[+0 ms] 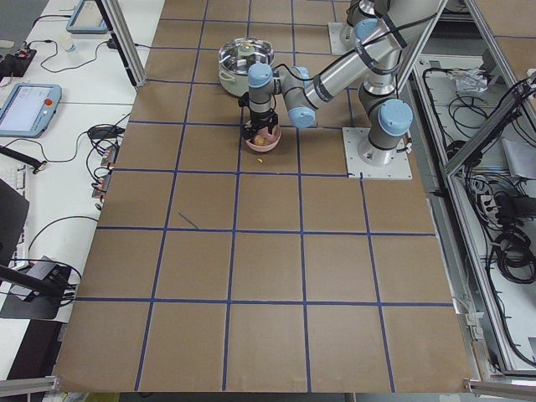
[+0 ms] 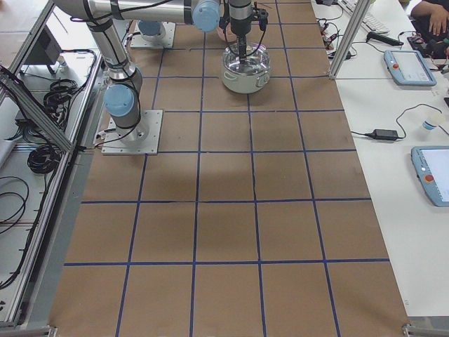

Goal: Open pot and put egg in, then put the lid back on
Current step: 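Close the left gripper on the egg while the right gripper moves toward the pot, then lower the right gripper onto the glass lid knob and grasp it, then lift the lid with the right gripper while the left carries the egg over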

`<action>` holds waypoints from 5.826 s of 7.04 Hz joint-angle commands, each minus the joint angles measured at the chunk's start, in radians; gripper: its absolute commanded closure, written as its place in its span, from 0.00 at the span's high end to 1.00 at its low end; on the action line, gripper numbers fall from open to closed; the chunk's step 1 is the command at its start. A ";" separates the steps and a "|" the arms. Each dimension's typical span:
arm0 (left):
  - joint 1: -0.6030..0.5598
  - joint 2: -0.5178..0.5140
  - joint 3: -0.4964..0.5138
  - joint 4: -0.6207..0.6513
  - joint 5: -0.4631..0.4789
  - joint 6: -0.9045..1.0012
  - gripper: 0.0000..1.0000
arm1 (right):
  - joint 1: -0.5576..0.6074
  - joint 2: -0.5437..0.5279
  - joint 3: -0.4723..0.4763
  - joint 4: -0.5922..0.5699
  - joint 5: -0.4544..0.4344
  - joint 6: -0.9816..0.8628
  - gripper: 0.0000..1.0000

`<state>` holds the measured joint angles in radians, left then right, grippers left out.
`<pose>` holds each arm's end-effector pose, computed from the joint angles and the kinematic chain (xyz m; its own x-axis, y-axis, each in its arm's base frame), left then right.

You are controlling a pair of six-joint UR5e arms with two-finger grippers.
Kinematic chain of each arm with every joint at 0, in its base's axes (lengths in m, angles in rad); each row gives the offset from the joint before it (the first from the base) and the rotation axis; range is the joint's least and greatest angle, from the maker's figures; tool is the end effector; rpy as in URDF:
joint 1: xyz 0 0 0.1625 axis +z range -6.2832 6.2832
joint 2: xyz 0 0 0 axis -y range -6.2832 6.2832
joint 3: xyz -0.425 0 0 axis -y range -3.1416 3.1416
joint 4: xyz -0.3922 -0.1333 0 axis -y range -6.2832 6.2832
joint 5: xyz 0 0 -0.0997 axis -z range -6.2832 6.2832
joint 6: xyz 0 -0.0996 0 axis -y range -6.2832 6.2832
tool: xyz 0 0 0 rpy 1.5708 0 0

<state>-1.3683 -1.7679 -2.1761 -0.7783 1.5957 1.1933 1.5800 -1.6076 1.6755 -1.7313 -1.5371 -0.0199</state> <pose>-0.0367 -0.4715 0.1967 -0.5479 0.8365 0.0000 0.8362 0.5477 0.0268 0.1411 -0.4829 0.4707 -0.9990 -0.0321 -0.0317 -0.0290 0.9952 -0.0931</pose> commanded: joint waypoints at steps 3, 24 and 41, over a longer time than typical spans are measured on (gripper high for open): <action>0.000 -0.007 0.001 0.001 0.000 0.052 0.99 | 0.000 0.000 0.001 0.001 0.000 -0.002 1.00; -0.003 0.002 0.004 0.030 0.006 0.017 0.09 | 0.360 0.311 -0.010 -0.407 -0.015 0.408 0.88; -0.277 0.026 0.476 -0.427 -0.030 -0.999 0.10 | 0.051 0.164 -0.163 -0.074 -0.031 0.222 0.31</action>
<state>-1.5854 -1.7051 -1.7494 -1.2014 1.5523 0.3491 1.6519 -1.4412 1.5119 -1.8129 -1.5688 0.2234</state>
